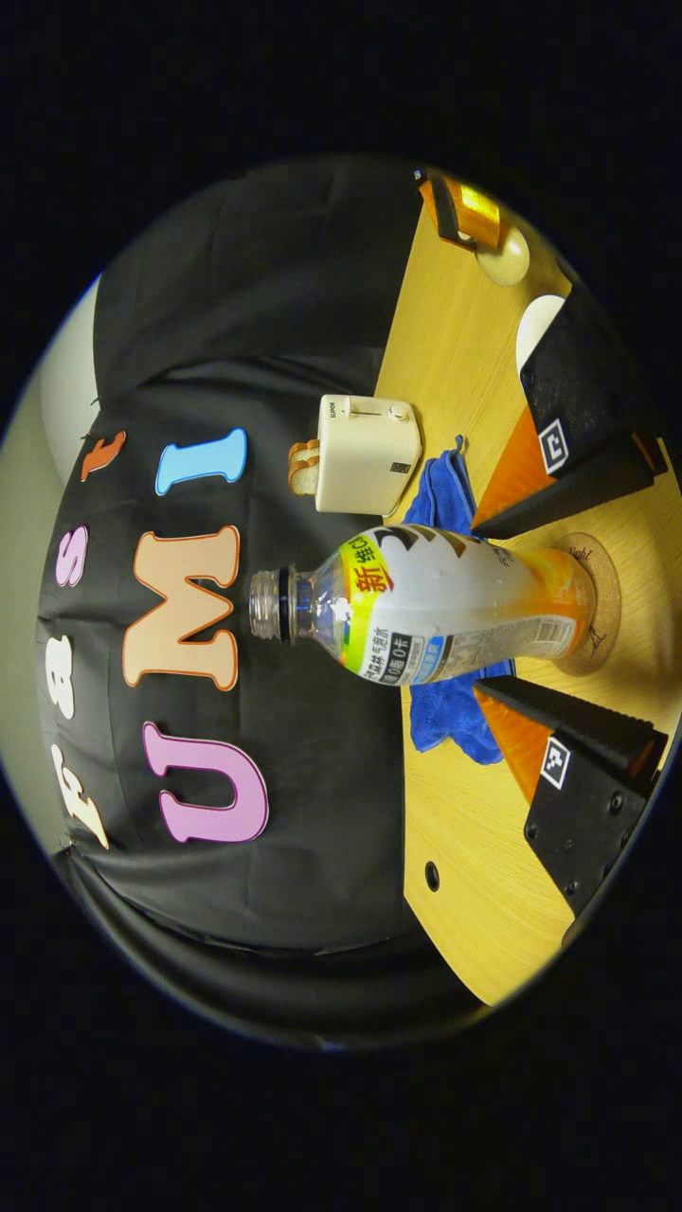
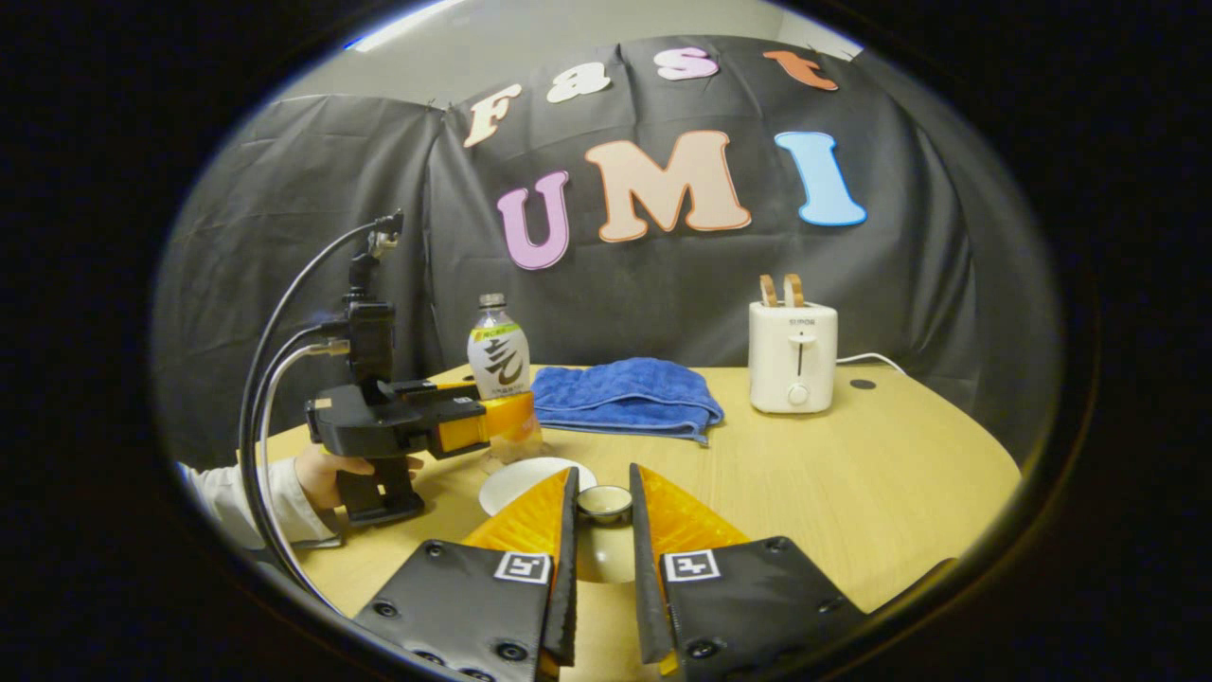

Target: Open the teacup lid with one hand, grasp the water bottle and pour water into the teacup with the other hand; after pouring, place the water bottle on the coaster and then close the teacup lid.

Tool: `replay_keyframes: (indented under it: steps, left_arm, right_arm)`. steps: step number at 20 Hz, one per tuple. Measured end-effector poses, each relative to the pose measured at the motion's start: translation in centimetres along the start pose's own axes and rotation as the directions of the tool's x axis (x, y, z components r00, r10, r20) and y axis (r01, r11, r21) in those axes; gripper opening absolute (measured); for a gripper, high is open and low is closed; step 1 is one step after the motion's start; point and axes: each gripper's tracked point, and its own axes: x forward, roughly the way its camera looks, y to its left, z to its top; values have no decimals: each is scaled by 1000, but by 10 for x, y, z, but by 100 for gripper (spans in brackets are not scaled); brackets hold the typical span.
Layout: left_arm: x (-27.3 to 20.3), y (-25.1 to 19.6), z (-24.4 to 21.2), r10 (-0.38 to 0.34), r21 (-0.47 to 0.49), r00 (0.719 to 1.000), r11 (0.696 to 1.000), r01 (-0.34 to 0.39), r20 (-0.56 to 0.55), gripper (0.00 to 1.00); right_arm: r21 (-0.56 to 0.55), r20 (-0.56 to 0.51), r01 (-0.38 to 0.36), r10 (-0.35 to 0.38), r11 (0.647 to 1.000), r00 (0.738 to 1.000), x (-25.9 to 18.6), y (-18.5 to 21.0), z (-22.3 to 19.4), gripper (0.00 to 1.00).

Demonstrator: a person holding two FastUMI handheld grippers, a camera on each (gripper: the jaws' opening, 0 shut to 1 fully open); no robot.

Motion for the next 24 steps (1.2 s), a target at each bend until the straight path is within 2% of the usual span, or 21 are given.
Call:
replay_keyframes:
  steps: [5,12,15,24]
  left_arm:
    - [-28,5,4,23,-3,1000,1000,-23,17,88]
    - [-77,18,14,68,10,996,998,-69,64,88]
    - [-95,26,17,100,12,991,995,-102,86,88]
    - [-129,36,17,128,20,985,991,-131,115,88]
  right_arm:
    - [-8,43,-47,48,999,998,9,22,14,29]
    - [-39,105,-112,115,993,988,29,54,28,29]
    - [-55,120,-115,121,992,985,38,58,29,29]
    - [-65,44,-95,98,993,994,64,56,-3,29]
